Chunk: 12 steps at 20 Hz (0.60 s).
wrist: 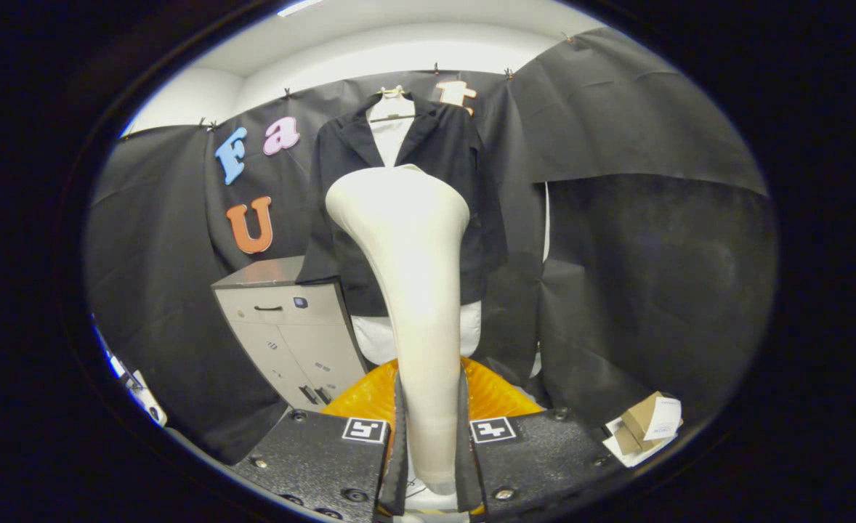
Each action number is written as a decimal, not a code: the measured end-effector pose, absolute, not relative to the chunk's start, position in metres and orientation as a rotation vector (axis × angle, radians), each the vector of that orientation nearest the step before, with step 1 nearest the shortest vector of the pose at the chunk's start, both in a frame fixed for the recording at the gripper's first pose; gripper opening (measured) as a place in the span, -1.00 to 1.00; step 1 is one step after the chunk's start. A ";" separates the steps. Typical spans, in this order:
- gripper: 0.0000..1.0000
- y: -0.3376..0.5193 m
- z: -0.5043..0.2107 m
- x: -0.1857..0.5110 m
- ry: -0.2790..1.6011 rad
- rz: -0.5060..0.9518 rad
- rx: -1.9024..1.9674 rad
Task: Iron the clothes twice with a garment steamer, once on the left side and once on the right side.
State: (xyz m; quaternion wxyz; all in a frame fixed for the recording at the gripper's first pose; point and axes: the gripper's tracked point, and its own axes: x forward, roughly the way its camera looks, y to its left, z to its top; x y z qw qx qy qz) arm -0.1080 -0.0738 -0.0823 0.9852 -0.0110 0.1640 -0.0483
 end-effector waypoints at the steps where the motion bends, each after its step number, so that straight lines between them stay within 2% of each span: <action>1: -0.42 -0.075 -0.082 -0.109 0.331 -0.090 -0.021; 12: -0.42 -0.106 -0.068 -0.117 0.318 0.001 -0.046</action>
